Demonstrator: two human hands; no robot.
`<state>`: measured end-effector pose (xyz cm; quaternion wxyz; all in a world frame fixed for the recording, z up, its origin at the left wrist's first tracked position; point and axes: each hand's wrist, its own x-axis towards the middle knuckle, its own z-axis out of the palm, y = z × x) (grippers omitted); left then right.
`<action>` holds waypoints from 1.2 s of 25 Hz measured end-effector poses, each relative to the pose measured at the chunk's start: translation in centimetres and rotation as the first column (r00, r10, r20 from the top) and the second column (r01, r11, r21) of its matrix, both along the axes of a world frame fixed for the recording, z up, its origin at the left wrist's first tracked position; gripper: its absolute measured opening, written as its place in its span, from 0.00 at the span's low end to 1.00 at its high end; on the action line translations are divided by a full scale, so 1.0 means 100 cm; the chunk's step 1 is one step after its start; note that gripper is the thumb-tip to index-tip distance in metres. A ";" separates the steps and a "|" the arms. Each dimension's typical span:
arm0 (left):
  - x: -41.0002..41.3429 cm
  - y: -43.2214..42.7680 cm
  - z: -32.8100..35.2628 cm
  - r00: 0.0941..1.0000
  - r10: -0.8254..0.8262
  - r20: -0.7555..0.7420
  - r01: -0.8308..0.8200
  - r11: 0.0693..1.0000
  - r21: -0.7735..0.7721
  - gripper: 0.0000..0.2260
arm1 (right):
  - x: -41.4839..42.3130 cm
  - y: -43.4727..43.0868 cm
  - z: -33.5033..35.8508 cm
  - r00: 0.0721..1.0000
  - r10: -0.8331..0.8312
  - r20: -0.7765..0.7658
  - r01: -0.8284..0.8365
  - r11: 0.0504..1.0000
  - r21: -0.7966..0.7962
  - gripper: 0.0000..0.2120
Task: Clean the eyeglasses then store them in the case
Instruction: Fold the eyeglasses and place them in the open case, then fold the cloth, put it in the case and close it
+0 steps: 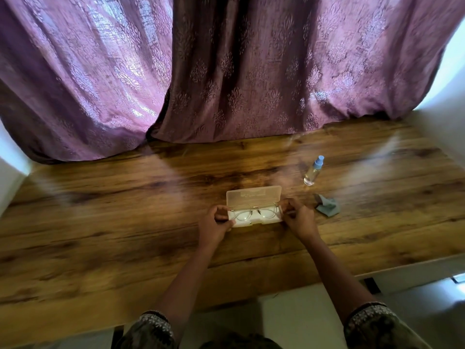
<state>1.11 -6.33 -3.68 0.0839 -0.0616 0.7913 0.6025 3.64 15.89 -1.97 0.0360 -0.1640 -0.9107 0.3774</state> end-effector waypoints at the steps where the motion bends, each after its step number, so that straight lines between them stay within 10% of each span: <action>1: 0.000 -0.001 0.000 1.000 -0.006 0.010 0.006 1.000 0.008 0.14 | 0.000 0.000 0.000 1.000 0.002 0.001 -0.002 1.000 -0.001 0.16; 19: -0.007 0.004 0.010 0.996 0.025 0.083 -0.005 0.974 -0.225 0.15 | -0.019 -0.008 0.004 0.991 0.020 0.134 -0.006 0.994 -0.107 0.18; 24: -0.013 0.009 0.026 0.966 0.179 -0.185 -0.230 0.924 -0.307 0.11 | -0.015 0.000 0.011 0.991 -0.131 -0.009 0.129 0.987 -0.091 0.15; 30: -0.026 0.068 0.052 0.952 -0.005 -0.307 -0.088 0.954 -0.288 0.07 | -0.005 0.036 0.025 0.928 -0.342 -0.149 0.328 0.938 -0.111 0.08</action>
